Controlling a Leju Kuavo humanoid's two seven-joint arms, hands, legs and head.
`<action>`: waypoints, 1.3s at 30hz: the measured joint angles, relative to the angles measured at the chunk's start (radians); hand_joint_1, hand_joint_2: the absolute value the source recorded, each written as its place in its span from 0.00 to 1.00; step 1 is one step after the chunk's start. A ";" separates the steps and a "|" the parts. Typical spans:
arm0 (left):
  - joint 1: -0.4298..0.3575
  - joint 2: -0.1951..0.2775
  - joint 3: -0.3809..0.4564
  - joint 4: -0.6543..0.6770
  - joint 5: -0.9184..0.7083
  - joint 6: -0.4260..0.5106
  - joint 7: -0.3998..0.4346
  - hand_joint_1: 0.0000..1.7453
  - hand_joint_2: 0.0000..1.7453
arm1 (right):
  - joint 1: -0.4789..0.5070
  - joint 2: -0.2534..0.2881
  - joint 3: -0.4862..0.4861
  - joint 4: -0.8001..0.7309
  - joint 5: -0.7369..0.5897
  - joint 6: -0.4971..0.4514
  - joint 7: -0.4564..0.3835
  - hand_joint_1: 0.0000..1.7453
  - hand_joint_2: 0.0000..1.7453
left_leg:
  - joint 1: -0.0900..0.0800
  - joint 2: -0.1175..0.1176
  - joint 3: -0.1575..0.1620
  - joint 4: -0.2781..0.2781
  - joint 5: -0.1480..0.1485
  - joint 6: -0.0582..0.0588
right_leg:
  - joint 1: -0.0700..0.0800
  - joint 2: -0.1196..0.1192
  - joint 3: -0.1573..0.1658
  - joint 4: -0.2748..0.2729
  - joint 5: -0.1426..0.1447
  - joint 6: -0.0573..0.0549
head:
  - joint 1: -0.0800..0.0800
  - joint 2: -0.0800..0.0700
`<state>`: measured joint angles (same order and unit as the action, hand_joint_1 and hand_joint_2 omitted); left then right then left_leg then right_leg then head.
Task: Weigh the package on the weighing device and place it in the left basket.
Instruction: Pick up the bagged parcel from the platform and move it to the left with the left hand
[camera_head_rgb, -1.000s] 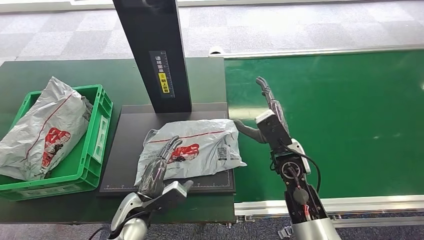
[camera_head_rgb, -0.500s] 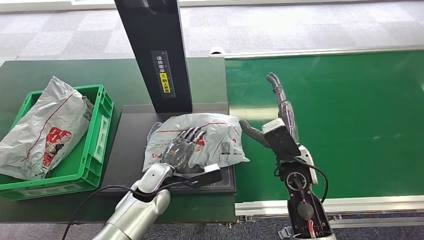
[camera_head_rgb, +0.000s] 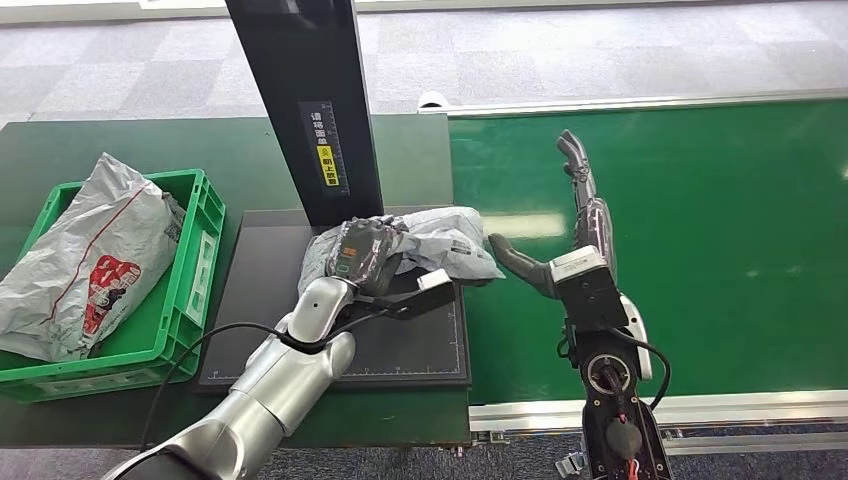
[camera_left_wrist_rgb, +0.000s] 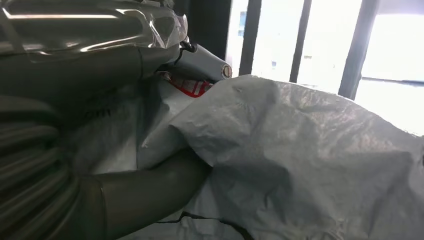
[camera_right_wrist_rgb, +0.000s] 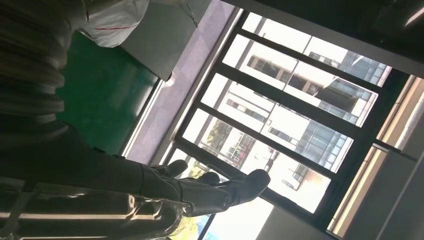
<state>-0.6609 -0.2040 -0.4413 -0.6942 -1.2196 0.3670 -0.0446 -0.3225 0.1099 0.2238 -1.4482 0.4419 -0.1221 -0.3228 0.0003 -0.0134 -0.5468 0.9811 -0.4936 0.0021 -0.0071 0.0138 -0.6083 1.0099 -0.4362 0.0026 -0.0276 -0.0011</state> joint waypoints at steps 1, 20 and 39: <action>0.006 0.005 0.013 -0.029 0.027 0.029 -0.023 1.00 1.00 | 0.003 0.000 -0.006 -0.011 -0.004 -0.005 0.002 0.00 1.00 | 0.000 0.000 0.000 0.000 0.000 0.000 | 0.000 0.000 0.000 0.000 0.000 0.000 | 0.000 0.000; 0.193 0.092 0.121 -0.682 0.307 0.268 -0.227 1.00 1.00 | 0.097 -0.015 -0.085 -0.120 -0.019 -0.090 -0.011 0.00 1.00 | 0.000 0.001 -0.001 0.000 -0.001 0.000 | 0.000 0.001 -0.001 0.000 -0.001 0.000 | 0.000 0.000; 0.138 0.206 0.503 -0.658 0.288 0.273 -0.151 1.00 1.00 | 0.182 -0.024 -0.113 -0.193 -0.022 -0.101 -0.029 0.00 1.00 | 0.000 0.002 0.000 -0.001 0.001 0.000 | 0.000 0.002 -0.001 0.000 0.000 -0.001 | 0.000 0.000</action>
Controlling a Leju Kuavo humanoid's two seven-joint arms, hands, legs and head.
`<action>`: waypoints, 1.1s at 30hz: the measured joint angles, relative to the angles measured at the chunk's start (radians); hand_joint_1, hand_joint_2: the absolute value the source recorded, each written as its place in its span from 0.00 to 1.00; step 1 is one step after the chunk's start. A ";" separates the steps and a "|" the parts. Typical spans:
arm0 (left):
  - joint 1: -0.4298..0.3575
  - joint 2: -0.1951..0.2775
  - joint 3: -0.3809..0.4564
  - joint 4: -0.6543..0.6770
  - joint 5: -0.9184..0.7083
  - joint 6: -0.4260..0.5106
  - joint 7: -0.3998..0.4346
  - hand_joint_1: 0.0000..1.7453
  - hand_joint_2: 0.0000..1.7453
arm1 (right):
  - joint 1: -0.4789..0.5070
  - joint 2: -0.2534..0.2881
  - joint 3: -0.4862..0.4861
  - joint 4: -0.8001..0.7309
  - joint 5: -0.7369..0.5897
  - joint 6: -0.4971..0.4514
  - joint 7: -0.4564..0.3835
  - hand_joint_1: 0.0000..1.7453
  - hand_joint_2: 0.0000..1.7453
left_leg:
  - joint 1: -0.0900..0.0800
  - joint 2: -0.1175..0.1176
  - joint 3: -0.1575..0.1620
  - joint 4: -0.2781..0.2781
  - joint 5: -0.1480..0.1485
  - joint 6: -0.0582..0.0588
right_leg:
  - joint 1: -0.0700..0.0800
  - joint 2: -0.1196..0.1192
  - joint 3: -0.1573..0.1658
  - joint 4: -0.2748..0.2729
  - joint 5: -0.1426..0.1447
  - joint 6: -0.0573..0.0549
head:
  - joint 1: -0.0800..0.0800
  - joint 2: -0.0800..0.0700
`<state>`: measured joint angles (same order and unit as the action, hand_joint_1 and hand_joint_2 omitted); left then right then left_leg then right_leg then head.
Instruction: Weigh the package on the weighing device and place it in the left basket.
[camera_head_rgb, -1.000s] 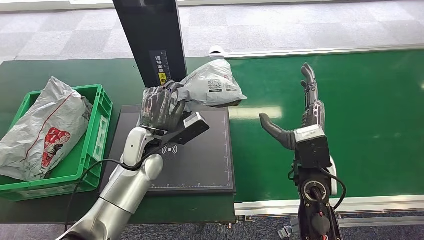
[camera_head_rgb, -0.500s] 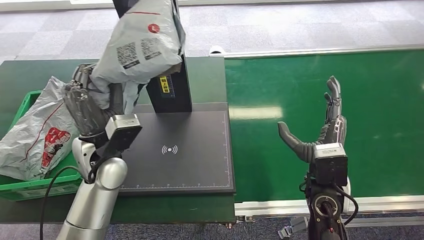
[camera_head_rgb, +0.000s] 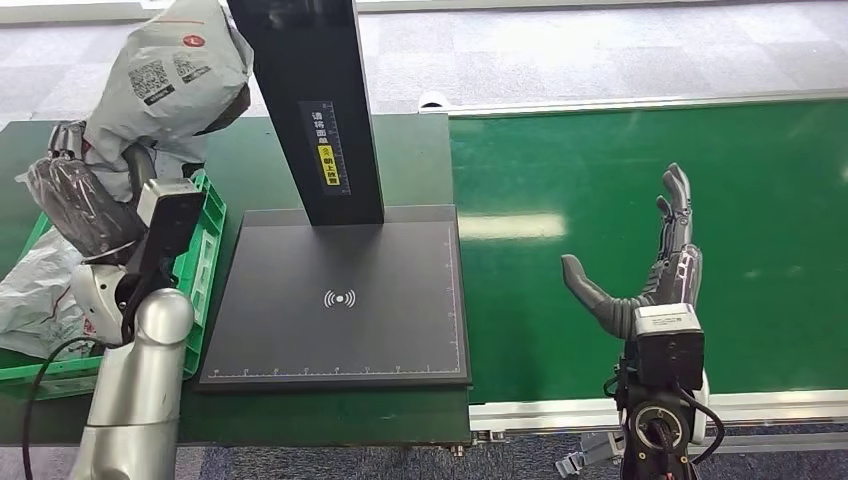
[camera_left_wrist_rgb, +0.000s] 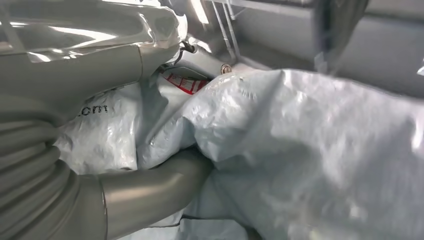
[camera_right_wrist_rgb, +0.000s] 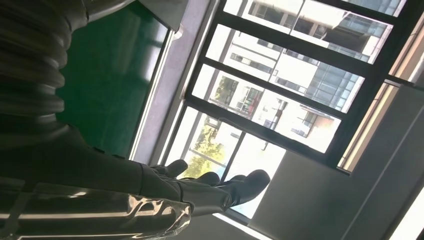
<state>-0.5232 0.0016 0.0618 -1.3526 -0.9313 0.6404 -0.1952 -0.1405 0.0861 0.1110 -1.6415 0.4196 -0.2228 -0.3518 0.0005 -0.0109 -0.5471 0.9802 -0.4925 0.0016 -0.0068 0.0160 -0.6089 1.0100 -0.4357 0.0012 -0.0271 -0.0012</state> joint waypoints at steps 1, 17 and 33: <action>-0.032 0.032 0.030 0.076 -0.011 0.009 0.008 1.00 1.00 | -0.001 -0.001 0.001 -0.001 -0.005 0.004 0.004 0.00 1.00 | 0.000 0.002 0.001 0.000 0.000 0.000 | 0.000 0.002 0.000 0.000 0.001 -0.001 | 0.000 0.000; -0.254 0.267 0.170 0.833 -0.499 -0.097 0.449 1.00 1.00 | -0.086 -0.017 0.068 0.038 -0.046 0.025 0.023 0.00 1.00 | 0.002 0.004 -0.001 0.000 0.002 -0.004 | 0.003 0.005 -0.002 0.001 0.003 -0.004 | 0.000 0.000; -0.288 0.238 0.231 0.932 -0.317 -0.336 0.247 0.96 1.00 | -0.117 -0.017 0.086 0.094 -0.064 0.025 0.029 0.00 1.00 | 0.003 0.003 0.000 0.000 0.002 -0.004 | 0.003 0.005 -0.002 0.001 0.003 -0.004 | 0.000 0.000</action>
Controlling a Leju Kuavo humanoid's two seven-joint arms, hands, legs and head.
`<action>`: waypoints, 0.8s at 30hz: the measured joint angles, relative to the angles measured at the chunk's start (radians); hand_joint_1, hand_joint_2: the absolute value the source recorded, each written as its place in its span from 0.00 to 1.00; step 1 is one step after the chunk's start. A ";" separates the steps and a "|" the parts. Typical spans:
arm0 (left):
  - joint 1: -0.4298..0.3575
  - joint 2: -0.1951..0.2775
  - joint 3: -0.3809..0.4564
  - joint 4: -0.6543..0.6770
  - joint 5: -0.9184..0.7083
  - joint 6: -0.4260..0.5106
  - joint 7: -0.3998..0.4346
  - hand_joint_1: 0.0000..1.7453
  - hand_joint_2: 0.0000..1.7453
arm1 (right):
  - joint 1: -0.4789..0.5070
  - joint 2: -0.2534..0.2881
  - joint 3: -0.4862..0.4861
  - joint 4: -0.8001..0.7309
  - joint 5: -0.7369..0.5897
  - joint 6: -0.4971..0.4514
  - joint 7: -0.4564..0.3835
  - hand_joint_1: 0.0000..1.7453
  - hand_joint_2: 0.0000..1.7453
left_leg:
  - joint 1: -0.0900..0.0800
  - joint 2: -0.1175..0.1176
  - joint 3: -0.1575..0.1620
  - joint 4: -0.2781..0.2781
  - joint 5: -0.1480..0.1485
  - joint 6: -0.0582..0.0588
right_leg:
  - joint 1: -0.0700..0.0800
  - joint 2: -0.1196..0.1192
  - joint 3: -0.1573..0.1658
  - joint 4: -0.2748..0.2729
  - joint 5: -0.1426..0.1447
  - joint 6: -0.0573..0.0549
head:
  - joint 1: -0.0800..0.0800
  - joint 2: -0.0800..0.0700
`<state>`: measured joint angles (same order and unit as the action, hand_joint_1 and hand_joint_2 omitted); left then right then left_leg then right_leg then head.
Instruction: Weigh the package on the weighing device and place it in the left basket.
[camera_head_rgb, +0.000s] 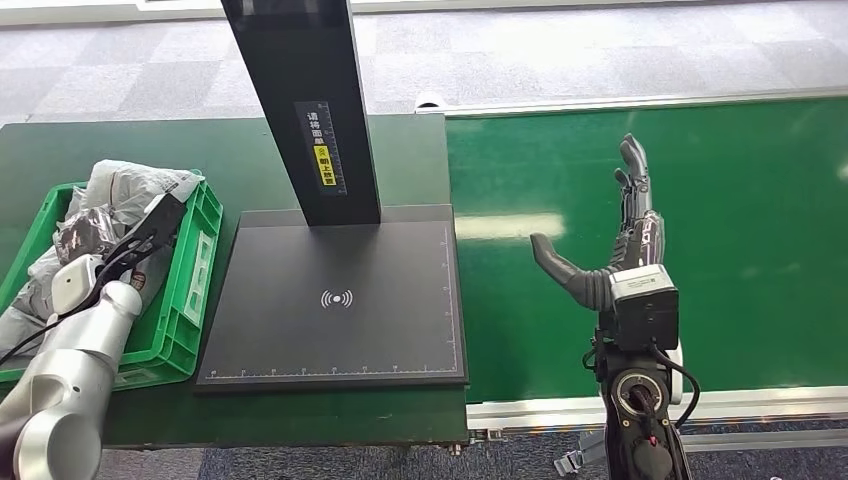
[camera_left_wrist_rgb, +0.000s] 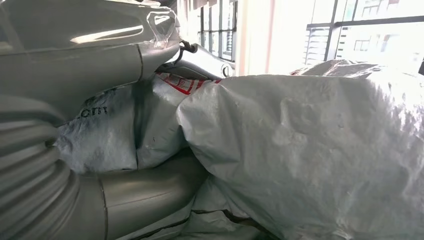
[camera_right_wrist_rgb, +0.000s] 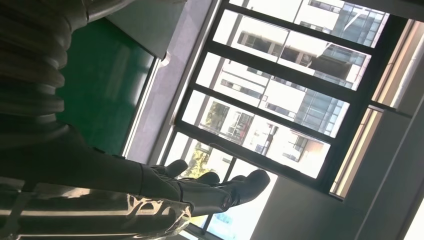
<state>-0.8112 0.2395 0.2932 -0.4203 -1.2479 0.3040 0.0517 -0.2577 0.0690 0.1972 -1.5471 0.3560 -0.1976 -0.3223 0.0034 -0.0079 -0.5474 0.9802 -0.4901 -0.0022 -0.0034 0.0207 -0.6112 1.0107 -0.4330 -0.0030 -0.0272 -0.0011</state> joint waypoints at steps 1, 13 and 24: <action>-0.001 -0.001 0.004 0.001 0.000 0.000 0.000 0.96 1.00 | 0.000 0.000 0.000 0.001 0.000 0.000 0.000 0.00 1.00 | 0.000 0.000 0.000 0.000 0.000 0.000 | 0.000 0.000 0.000 0.000 0.000 0.000 | 0.000 0.000; -0.011 -0.020 0.115 0.009 0.333 -0.187 -0.250 0.00 1.00 | 0.000 -0.002 0.000 0.009 -0.003 0.000 -0.002 0.00 1.00 | 0.000 0.000 0.000 0.000 0.000 0.000 | 0.000 0.000 0.000 0.000 0.000 0.000 | 0.000 0.000; 0.059 -0.103 0.305 -0.315 1.374 -0.345 -0.509 0.00 1.00 | 0.004 -0.009 -0.007 0.014 -0.008 0.003 -0.011 0.00 1.00 | 0.000 0.000 0.000 0.000 0.000 0.000 | 0.000 0.000 0.000 0.000 0.000 0.000 | 0.000 0.000</action>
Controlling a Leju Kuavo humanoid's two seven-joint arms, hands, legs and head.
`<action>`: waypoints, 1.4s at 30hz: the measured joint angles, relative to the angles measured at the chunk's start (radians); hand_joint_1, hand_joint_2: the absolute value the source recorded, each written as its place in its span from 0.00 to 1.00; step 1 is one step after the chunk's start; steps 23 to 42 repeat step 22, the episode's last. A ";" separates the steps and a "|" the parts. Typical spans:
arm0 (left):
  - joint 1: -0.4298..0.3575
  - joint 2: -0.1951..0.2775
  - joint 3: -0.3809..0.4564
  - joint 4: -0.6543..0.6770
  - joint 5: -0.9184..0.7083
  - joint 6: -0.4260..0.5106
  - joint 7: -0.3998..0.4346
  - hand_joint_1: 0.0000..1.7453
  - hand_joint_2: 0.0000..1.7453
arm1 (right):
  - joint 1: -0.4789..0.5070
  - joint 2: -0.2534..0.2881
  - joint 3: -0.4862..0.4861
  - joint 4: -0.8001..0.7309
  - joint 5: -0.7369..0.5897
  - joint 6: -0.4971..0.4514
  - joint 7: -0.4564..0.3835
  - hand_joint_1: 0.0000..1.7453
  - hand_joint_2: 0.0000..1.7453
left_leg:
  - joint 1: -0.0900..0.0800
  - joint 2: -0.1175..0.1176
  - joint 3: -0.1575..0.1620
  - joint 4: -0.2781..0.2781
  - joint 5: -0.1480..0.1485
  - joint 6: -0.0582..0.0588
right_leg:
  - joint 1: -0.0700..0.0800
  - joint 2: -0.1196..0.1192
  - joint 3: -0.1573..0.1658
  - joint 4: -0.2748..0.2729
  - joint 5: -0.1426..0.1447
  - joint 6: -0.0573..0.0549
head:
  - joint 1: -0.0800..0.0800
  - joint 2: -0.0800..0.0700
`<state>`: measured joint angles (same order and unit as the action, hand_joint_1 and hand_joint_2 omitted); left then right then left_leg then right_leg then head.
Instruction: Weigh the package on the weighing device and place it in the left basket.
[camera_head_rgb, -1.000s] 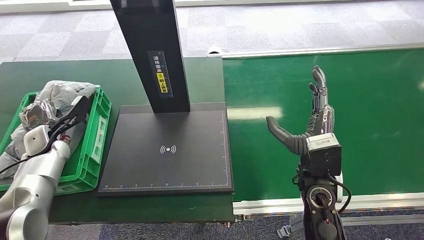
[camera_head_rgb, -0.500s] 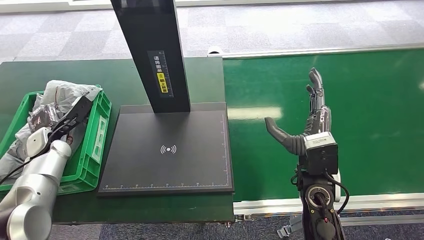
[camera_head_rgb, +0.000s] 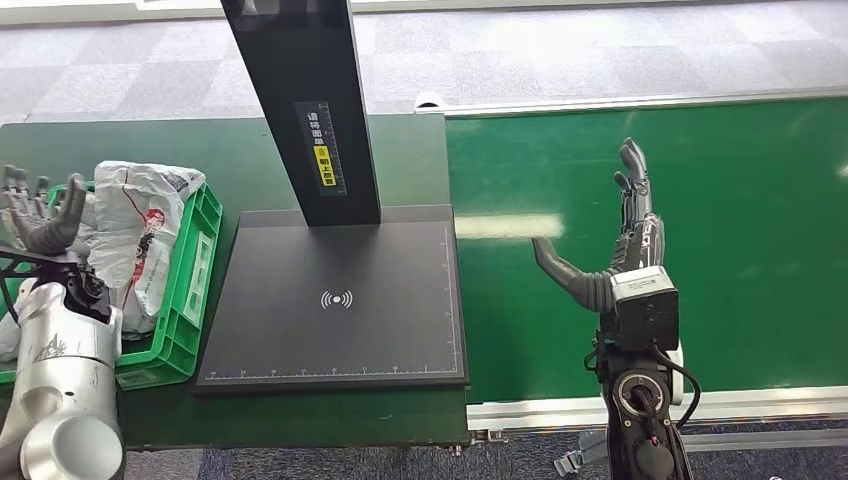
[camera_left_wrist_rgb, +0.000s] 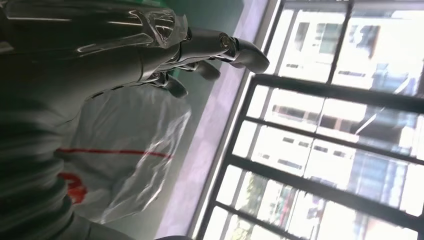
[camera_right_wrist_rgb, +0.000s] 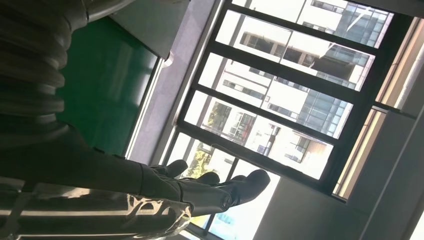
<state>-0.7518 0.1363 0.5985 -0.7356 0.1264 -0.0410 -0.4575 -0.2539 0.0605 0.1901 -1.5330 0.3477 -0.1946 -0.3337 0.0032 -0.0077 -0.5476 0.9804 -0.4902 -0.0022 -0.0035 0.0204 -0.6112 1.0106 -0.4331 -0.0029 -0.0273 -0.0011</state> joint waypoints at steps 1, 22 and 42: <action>0.025 -0.012 -0.028 -0.078 0.030 0.064 -0.005 0.00 1.00 | 0.001 0.000 -0.001 0.000 0.002 0.000 0.000 0.00 1.00 | 0.000 0.000 0.000 0.000 0.000 0.000 | 0.000 0.000 0.000 0.000 0.000 0.000 | 0.000 0.000; 0.370 -0.111 -0.408 -0.741 -0.009 0.225 -0.079 0.00 1.00 | -0.010 0.000 -0.004 0.013 0.016 -0.010 -0.001 0.00 1.00 | -0.001 -0.003 -0.001 0.000 -0.001 0.001 | -0.002 -0.003 0.000 -0.001 -0.001 0.001 | 0.000 0.000; 0.370 -0.111 -0.408 -0.741 -0.009 0.225 -0.079 0.00 1.00 | -0.010 0.000 -0.004 0.013 0.016 -0.010 -0.001 0.00 1.00 | -0.001 -0.003 -0.001 0.000 -0.001 0.001 | -0.002 -0.003 0.000 -0.001 -0.001 0.001 | 0.000 0.000</action>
